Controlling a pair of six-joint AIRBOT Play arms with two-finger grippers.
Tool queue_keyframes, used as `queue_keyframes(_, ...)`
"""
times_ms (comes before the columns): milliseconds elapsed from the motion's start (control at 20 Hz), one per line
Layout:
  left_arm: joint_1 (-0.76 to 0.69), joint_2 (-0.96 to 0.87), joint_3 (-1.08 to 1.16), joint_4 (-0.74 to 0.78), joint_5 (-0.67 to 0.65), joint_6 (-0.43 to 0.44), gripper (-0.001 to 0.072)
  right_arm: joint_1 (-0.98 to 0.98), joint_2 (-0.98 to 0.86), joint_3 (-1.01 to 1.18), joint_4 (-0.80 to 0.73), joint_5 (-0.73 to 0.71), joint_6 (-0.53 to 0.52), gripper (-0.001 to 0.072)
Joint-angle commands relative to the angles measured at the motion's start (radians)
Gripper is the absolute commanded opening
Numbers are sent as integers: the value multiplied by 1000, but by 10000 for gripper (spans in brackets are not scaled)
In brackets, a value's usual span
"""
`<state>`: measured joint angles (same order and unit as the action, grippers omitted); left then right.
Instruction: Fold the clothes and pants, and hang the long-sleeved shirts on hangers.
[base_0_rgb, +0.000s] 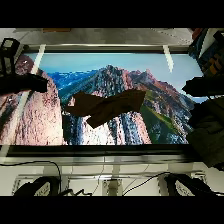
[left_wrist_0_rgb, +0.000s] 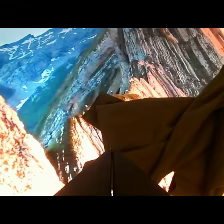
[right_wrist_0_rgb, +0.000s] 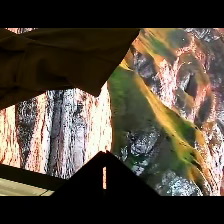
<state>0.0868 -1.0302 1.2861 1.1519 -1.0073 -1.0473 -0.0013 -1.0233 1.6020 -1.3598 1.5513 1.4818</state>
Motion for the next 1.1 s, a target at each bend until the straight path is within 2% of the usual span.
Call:
queue_keyframes(0,0,1,1,0,0,0,12,1,0,0,0,-1,0,13)
queue_keyframes(100,0,1,1,0,2,0,12,1,0,0,0,-17,-1,13)
queue_keyframes(250,0,1,1,-18,26,0,11,1,0,0,-1,-204,0,13)
queue_keyframes(300,0,1,1,-20,25,-1,11,1,0,0,5,-229,14,14)
queue_keyframes(400,0,1,1,-27,10,-15,11,1,-11,0,-1,-181,-1,13)
queue_keyframes(600,0,1,-12,5,8,-15,12,1,-60,-121,-50,-21,-211,12)
queue_keyframes(750,0,0,-35,11,9,-15,12,1,-77,-419,34,-150,-341,12)
queue_keyframes(850,0,0,-49,11,8,-15,23,1,-98,-621,81,-335,-365,13)
queue_keyframes(900,0,0,-54,11,9,-15,92,1,-108,-702,105,-451,-346,13)
queue_keyframes(950,0,0,-58,11,9,-15,242,1,-119,-768,145,-573,-302,53)
queue_keyframes(1000,0,-2,-58,11,9,-15,387,1,-130,-820,199,-705,-242,209)
queue_keyframes(1050,0,-5,-58,8,9,-15,421,1,-146,-850,253,-828,-169,345)
